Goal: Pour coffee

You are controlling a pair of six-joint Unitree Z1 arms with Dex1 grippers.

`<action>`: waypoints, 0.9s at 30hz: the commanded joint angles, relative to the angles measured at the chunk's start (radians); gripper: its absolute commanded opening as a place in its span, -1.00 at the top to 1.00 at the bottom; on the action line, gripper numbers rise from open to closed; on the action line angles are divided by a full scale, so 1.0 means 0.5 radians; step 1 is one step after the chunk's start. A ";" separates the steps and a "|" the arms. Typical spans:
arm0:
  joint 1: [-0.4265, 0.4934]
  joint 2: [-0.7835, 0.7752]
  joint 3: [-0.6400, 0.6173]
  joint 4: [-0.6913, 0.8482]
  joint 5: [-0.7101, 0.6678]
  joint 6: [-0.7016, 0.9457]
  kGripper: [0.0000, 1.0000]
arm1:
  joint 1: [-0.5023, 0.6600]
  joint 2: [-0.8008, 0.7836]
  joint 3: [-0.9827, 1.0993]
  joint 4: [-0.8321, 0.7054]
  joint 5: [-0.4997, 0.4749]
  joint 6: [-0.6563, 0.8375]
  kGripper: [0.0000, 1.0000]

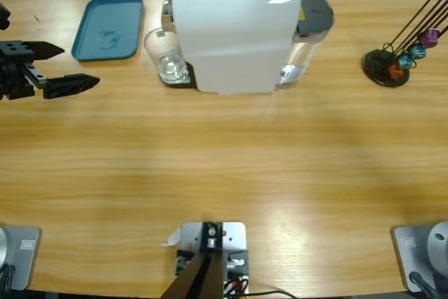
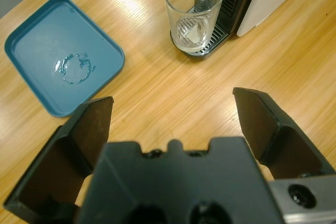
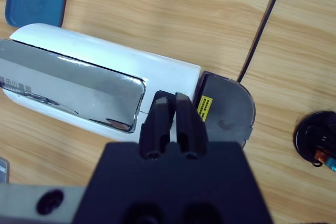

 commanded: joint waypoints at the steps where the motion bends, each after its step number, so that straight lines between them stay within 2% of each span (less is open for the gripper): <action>1: -0.010 0.061 0.014 -0.022 -0.030 0.029 -1.00 | -0.033 0.094 0.146 -0.026 -0.025 -0.026 1.00; 10: -0.010 0.083 0.017 -0.031 -0.030 0.027 -1.00 | -0.031 0.061 0.096 -0.026 -0.041 -0.026 1.00; 11: -0.010 0.088 0.017 -0.036 -0.030 0.026 -1.00 | -0.029 0.035 0.058 -0.021 -0.067 -0.026 0.66; 12: -0.010 0.092 0.017 -0.042 -0.030 0.026 -1.00 | -0.015 0.011 -0.003 -0.009 -0.081 -0.026 -0.58; 13: -0.010 0.096 0.017 -0.048 -0.030 0.026 -1.00 | 0.008 -0.032 -0.075 -0.004 -0.083 -0.035 -0.99; 18: -0.010 0.094 0.021 -0.057 -0.030 0.023 -1.00 | 0.095 -0.146 -0.227 0.014 -0.085 -0.023 -1.00; 27: -0.010 0.053 0.040 -0.057 -0.030 0.020 -1.00 | 0.114 -0.120 -0.165 0.176 -0.116 0.110 -1.00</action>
